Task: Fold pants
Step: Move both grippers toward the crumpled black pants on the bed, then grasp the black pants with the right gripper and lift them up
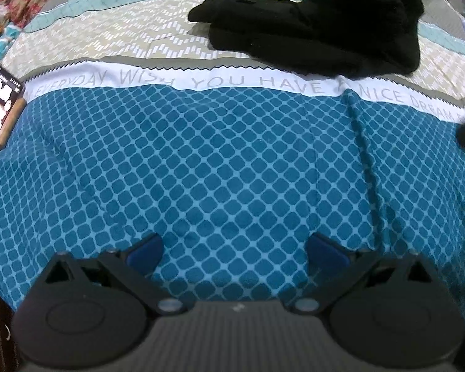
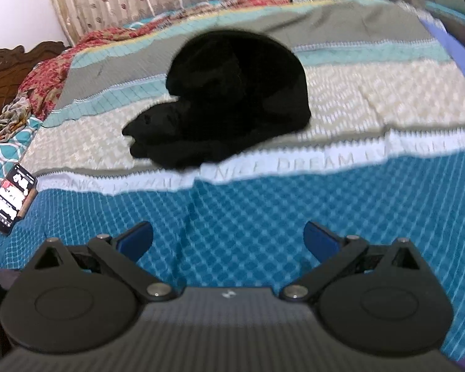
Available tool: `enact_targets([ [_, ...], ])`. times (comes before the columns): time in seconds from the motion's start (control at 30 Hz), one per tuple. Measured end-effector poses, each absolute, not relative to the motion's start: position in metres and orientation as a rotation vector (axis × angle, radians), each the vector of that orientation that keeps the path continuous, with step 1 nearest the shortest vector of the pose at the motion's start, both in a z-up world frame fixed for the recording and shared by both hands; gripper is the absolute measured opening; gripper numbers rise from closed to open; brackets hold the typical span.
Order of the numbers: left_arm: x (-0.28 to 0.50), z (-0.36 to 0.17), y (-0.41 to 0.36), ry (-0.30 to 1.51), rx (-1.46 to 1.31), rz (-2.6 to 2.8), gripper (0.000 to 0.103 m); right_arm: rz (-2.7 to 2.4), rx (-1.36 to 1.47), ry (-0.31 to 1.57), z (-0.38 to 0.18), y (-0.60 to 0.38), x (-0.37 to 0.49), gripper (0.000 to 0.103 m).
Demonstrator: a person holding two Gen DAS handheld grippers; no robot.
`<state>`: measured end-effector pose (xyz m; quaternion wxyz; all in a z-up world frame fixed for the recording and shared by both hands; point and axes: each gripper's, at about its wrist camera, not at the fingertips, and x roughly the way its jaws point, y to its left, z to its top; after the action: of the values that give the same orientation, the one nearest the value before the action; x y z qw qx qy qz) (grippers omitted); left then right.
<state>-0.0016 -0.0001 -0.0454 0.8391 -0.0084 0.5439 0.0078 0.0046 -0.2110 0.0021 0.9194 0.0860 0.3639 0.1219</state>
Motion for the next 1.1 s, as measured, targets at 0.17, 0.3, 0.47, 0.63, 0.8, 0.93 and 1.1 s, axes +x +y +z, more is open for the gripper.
enact_targets([
  [0.17,0.004,-0.018,0.025,1.074,-0.12,-0.014,0.103,0.34,0.091,0.653,0.037,-0.209,0.03,0.099],
  [0.3,0.018,0.01,0.052,0.934,-0.142,0.02,0.103,0.398,-0.073,0.589,0.058,-0.194,0.057,0.071],
  [0.47,0.046,0.017,0.073,0.872,-0.156,0.058,0.103,0.477,-0.195,0.632,0.05,-0.163,0.103,0.061],
  [0.63,0.07,0.012,0.089,0.877,-0.199,0.07,0.103,0.399,-0.167,0.865,-0.003,-0.149,0.181,0.051],
  [0.8,0.096,0.013,0.084,0.848,-0.177,0.066,0.103,0.291,0.018,0.664,0.038,-0.176,0.255,0.02],
  [0.93,0.123,0.008,0.08,0.86,-0.229,0.022,0.103,0.001,0.265,0.511,0.079,-0.242,0.294,0.043],
  [1.1,0.159,-0.016,0.082,0.908,-0.344,-0.012,0.103,0.044,0.218,0.489,0.069,-0.27,0.257,0.058],
])
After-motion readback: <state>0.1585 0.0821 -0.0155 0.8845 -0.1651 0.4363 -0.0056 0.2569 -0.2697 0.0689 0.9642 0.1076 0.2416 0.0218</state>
